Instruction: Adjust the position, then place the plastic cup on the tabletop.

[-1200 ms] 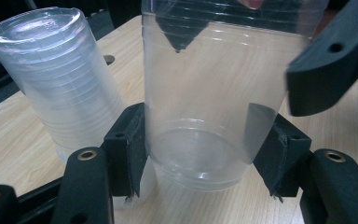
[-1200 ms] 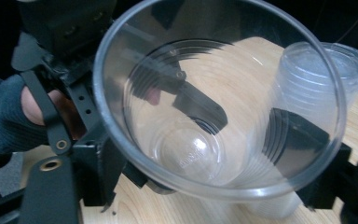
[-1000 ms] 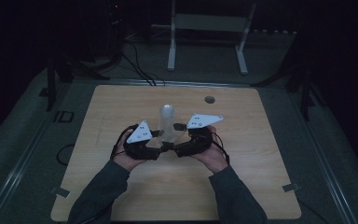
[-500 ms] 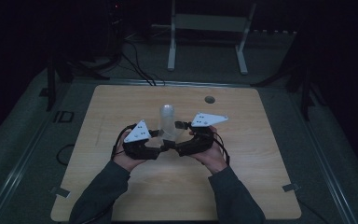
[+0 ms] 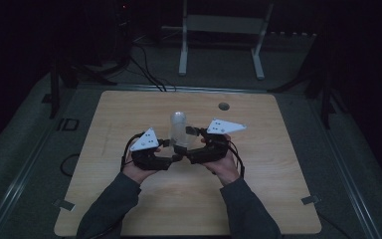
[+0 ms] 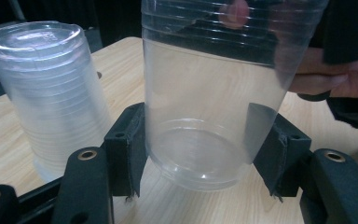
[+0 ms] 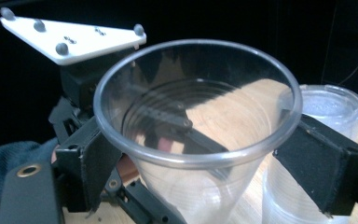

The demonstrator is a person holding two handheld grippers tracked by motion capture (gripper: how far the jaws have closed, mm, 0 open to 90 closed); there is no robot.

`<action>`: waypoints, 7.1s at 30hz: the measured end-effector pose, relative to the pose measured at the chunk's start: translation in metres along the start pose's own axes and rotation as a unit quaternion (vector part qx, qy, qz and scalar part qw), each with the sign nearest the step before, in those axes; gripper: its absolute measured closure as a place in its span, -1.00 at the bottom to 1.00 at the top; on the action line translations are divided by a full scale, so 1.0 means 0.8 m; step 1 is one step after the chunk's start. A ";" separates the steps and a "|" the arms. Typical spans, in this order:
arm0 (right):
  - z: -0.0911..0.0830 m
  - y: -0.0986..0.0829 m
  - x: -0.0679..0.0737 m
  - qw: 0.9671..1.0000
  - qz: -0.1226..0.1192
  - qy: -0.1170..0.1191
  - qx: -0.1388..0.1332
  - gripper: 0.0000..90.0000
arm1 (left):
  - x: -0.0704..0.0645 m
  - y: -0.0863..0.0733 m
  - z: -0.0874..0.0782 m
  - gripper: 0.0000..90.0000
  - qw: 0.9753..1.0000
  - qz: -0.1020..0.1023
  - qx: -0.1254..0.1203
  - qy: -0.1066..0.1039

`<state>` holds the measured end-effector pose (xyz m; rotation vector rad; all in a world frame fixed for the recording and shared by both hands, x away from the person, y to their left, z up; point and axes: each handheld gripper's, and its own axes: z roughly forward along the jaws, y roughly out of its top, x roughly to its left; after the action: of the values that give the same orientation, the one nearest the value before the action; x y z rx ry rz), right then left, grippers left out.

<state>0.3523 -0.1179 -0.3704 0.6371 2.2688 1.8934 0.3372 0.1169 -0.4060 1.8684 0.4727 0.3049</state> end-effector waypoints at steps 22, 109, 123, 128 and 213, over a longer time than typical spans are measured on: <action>-0.002 0.003 0.004 0.999 0.000 0.015 -0.033 -0.50 | -0.001 -0.010 0.004 -0.09 0.998 -0.032 -0.044 -0.020; -0.018 -0.008 0.001 0.996 -0.055 -0.063 -0.022 -0.37 | 0.016 -0.026 -0.029 -0.32 0.992 -0.048 0.011 0.115; -0.020 -0.014 -0.002 0.995 -0.053 -0.076 -0.020 -0.36 | 0.018 -0.028 -0.032 -0.32 0.991 -0.051 0.013 0.123; -0.022 -0.016 -0.004 0.995 -0.052 -0.081 -0.021 -0.36 | 0.018 -0.029 -0.031 -0.32 0.991 -0.051 0.015 0.123; -0.008 -0.092 -0.054 0.991 -0.007 -0.130 0.026 -0.36 | 0.016 -0.030 -0.027 -0.32 0.992 -0.050 0.018 0.118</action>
<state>0.3716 -0.1501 -0.4473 0.8194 2.1565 1.6398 0.3354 0.1479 -0.4212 1.8453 0.7347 0.4542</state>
